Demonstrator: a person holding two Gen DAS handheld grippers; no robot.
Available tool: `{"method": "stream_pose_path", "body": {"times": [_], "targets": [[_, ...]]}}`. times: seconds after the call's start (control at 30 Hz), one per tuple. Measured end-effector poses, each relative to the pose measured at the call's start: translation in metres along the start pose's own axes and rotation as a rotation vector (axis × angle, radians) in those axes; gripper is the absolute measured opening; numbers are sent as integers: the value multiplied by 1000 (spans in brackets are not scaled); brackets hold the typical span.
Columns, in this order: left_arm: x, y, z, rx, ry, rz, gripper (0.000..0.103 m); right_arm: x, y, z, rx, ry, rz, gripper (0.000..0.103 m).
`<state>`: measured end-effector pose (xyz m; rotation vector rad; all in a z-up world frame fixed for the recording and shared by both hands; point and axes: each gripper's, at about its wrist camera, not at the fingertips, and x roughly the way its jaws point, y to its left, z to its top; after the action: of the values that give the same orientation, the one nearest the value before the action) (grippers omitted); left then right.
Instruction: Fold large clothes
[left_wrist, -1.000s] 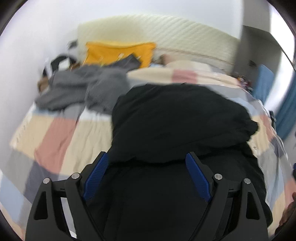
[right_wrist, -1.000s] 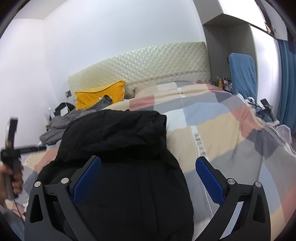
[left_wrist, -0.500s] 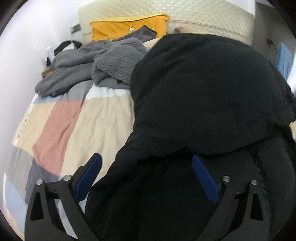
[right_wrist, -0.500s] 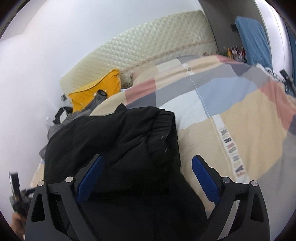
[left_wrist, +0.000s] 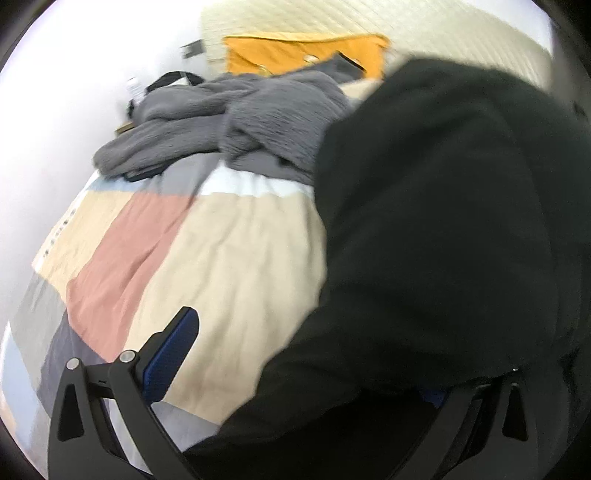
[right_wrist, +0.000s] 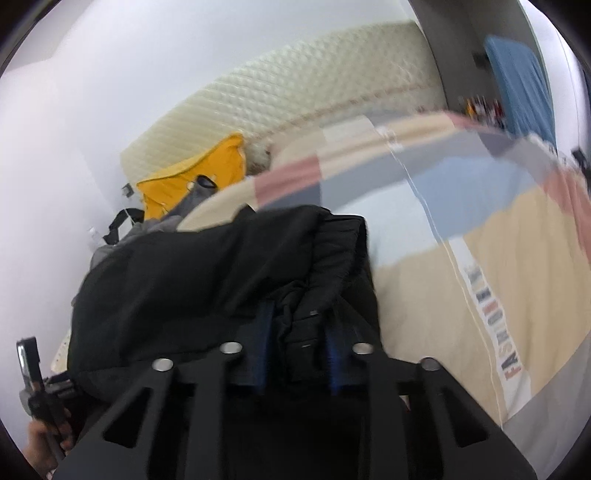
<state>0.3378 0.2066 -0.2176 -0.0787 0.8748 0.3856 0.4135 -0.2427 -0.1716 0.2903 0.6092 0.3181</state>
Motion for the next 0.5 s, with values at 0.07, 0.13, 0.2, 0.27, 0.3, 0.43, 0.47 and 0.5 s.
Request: {"method": "stream_pose_path", "body": {"times": [0.07,0.13,0.2,0.27,0.3,0.43,0.47,0.5], "targets": [[-7,6,3,-31,-34,9,103,-8,15,4,-31,-28,17,16],[-17,15,6,-78,-92,20,103,-17,31,7,-72,-59,31,15],[-22,28,10,-133,-117,14,103,-21,42,9,-110,-81,23,15],[-19,35,11,-171,-97,-4,103,-18,46,10,-142,-84,-13,14],[-18,37,10,-179,-90,-12,103,-13,46,9,-157,-63,-50,14],[-19,31,6,-156,-88,-35,103,3,31,0,-173,-5,-126,14],[-20,28,6,-142,-94,-33,103,7,28,-3,-183,0,-143,14],[-20,25,5,-131,-97,-33,103,10,25,-6,-193,1,-155,15]]}}
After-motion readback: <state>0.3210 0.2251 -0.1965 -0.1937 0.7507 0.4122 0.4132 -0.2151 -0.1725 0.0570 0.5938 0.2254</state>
